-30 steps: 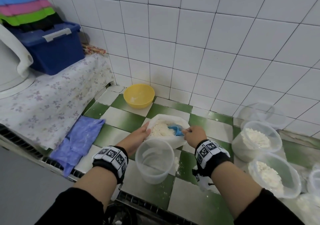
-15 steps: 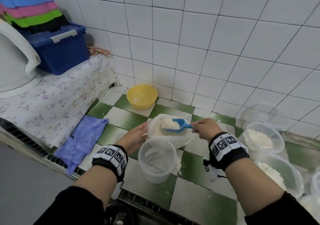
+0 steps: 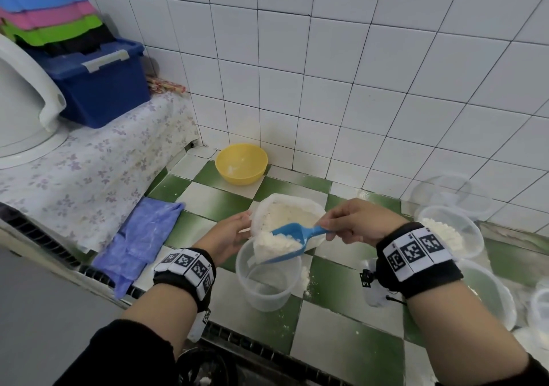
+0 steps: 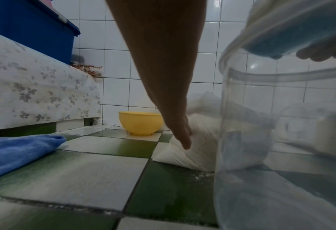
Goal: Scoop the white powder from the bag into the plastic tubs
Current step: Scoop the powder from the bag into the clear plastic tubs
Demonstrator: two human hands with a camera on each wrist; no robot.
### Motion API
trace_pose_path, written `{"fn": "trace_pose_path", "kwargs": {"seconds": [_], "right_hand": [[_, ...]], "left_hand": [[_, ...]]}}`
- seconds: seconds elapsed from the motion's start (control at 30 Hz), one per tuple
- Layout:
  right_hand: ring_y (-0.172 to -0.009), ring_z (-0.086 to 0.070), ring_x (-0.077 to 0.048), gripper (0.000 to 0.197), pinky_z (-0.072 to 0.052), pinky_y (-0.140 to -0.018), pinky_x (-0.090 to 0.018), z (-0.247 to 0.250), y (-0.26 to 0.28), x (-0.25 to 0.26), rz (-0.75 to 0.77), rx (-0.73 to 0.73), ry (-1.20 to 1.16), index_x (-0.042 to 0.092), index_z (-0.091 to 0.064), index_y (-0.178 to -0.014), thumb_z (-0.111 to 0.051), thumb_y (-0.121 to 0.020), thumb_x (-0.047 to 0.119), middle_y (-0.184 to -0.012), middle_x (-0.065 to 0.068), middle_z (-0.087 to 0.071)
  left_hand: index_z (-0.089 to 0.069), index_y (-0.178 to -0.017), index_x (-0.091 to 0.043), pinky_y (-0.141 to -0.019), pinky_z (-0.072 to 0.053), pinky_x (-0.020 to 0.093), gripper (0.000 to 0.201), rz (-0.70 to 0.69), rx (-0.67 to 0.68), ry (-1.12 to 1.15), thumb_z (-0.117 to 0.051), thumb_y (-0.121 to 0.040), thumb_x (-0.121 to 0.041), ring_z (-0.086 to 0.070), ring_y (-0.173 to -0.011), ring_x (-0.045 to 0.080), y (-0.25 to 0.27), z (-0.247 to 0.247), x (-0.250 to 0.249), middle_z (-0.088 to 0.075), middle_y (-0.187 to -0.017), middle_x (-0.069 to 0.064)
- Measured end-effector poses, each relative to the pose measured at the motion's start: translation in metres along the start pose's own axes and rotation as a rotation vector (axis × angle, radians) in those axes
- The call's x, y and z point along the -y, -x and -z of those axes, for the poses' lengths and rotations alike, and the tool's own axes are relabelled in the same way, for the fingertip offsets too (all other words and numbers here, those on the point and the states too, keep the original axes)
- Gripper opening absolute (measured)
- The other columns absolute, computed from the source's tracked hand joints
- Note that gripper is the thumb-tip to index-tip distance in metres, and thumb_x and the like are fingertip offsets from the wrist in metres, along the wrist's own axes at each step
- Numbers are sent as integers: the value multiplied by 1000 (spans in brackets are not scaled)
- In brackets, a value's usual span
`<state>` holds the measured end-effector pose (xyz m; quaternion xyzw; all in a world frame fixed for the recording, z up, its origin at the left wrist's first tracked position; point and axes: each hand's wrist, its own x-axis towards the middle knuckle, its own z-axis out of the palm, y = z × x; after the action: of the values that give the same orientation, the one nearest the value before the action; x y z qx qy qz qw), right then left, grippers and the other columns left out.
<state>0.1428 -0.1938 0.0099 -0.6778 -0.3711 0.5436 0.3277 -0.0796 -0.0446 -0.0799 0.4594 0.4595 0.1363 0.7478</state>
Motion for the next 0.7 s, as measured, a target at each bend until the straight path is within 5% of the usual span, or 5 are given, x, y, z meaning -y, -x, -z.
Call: {"fn": "trace_pose_path", "kwargs": {"seconds": [0.2,0.37,0.57,0.7], "right_hand": [[-58,-51,3,17,-36,-53,-7,-35,-1,-1,109,-93,566,14,-72,-96,-60,-91,24,-73,8,-65],[-84,-49,-8,13,-33,-63,-9,-62,-4,-7,236,-168,749,19,-70,-94,-59,-89,16,-92,7,-55],[-87,-47,-9,20,-36,-70,-6,-66,-2,-10,353,-208,782,19,-70,-90,-60,-85,2,-95,6,-52],[-88,-51,-12,15,-39,-73,-13,-56,1,-7,296,-169,748,23,-70,-96,-60,-89,13,-96,2,-58]], "left_hand": [[-45,-144,-17,-94,-54,42,41,-3,3,-9,-44,-104,-23,-66,-110,20,1,3,2,-68,-123,1],[-46,-144,-18,-90,-54,38,41,-10,14,-18,-45,-104,-23,-66,-111,20,2,6,4,-68,-125,0],[-48,-143,-20,-83,-57,36,40,-11,27,-27,-47,-103,-25,-68,-107,18,2,6,3,-69,-122,-2],[-48,-142,-20,-83,-58,37,39,5,20,-29,-46,-104,-25,-68,-108,19,1,9,4,-69,-122,-1]]}}
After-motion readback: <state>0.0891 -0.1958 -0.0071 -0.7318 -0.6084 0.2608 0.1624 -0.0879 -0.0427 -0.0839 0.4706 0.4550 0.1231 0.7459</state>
